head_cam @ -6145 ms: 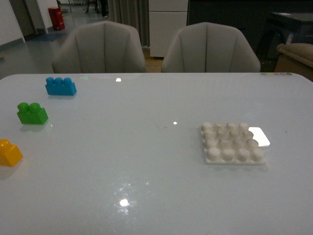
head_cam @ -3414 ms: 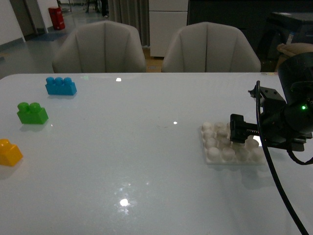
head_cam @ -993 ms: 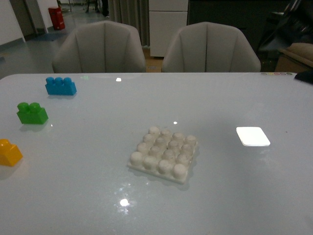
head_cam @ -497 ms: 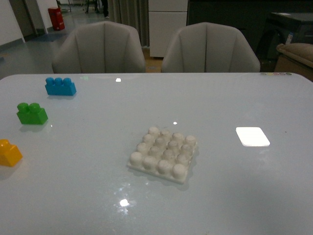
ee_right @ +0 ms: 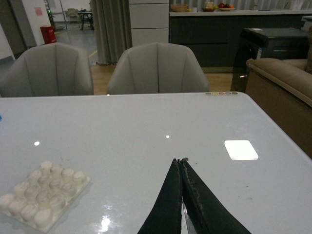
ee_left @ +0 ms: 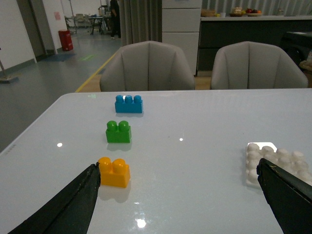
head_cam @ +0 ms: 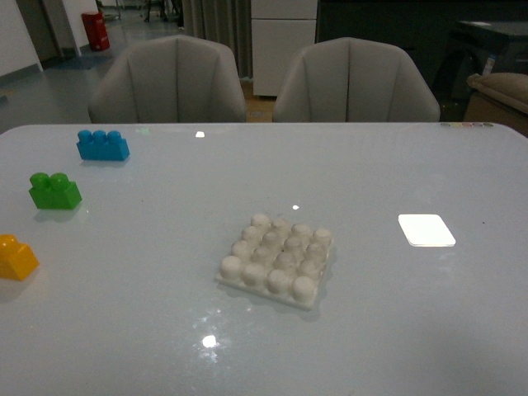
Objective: Insert yellow block into base center
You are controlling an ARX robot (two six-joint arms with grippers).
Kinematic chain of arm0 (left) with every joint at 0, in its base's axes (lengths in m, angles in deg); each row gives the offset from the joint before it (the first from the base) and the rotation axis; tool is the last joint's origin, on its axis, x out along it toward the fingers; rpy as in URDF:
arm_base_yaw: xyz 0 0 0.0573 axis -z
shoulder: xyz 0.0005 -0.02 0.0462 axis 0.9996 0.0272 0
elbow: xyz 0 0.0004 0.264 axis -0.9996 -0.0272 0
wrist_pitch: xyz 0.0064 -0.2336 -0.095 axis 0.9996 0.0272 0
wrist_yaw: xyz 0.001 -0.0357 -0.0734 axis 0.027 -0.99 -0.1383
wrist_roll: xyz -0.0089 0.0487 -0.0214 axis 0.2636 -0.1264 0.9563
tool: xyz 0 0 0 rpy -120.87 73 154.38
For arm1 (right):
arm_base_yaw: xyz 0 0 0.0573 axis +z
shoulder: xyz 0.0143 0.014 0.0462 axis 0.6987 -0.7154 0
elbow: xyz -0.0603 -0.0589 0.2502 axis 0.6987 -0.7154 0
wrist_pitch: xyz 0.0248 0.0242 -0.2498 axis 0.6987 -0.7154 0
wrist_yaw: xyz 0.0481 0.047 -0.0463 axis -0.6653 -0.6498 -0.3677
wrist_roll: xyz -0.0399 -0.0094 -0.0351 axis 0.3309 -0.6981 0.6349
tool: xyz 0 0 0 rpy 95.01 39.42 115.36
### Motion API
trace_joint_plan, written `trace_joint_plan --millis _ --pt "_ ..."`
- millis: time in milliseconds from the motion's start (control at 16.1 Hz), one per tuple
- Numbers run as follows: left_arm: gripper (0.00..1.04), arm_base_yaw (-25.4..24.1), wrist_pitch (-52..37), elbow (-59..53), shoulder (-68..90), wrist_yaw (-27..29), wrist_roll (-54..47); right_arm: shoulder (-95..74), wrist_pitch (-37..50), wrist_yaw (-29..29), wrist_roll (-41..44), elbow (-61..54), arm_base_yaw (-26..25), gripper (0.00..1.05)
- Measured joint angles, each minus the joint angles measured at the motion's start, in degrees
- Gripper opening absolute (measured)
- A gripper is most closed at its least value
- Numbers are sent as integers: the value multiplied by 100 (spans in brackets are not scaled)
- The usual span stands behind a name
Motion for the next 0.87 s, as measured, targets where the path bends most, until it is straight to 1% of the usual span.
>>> trace_joint_plan --millis 372,434,869 --pt "98 0 0 0 0 -2 2 1224 -765 0 0 -389 0 2" --pt "98 0 0 0 0 -2 0 1309 -511 0 0 -538 0 2" --pt "98 0 0 0 0 -2 0 2509 -1742 -2 2 -601 0 2"
